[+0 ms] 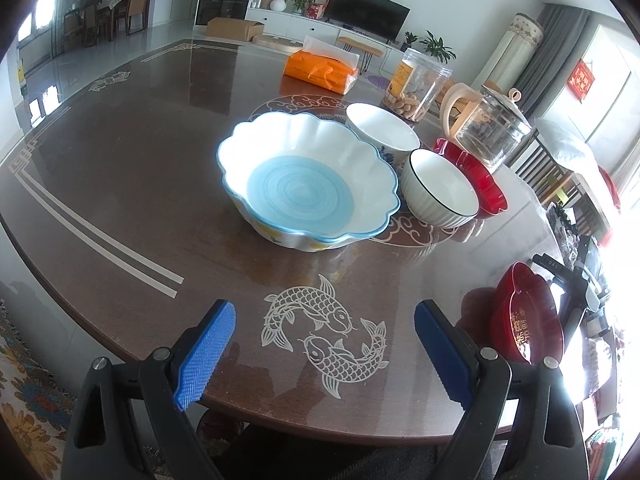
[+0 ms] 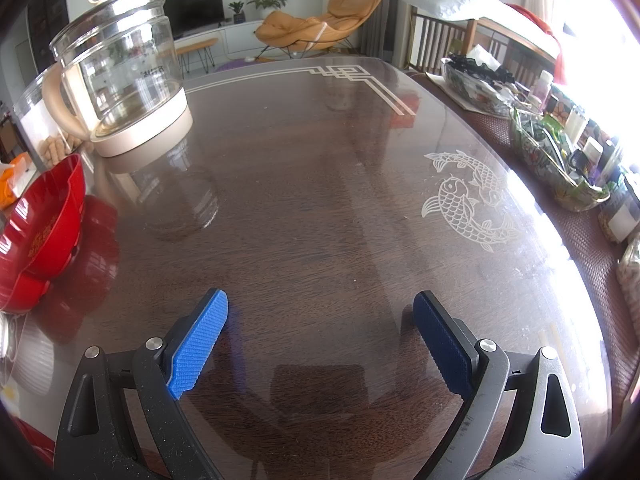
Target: Organize plates and bowls
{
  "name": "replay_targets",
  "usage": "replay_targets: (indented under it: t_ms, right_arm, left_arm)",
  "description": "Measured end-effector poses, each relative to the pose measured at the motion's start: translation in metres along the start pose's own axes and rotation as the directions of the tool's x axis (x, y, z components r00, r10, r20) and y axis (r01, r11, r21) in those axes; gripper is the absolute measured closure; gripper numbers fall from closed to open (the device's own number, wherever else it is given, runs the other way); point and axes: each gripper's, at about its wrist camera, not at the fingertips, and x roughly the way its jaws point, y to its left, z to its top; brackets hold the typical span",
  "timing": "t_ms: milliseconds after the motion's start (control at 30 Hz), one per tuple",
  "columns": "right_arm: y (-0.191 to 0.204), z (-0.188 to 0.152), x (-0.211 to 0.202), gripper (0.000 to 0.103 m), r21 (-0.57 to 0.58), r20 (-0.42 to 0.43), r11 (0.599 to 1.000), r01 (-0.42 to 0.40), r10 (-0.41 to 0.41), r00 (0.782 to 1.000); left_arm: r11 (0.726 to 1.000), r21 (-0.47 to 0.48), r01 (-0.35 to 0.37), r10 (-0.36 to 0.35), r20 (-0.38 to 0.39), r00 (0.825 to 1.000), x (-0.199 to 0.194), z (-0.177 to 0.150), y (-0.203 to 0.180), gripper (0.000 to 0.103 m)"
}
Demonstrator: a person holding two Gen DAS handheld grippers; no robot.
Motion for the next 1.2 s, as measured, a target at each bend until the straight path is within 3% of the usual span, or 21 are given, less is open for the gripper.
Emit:
replay_targets:
  t_ms: [1200]
  right_arm:
    - [-0.0003, 0.0002, 0.0006, 0.007, 0.000, 0.000, 1.000, 0.000, 0.000, 1.000]
  left_arm:
    - [1.000, 0.009, -0.001, 0.001, 0.023, 1.000, -0.0070, 0.0028, -0.0027, 0.012]
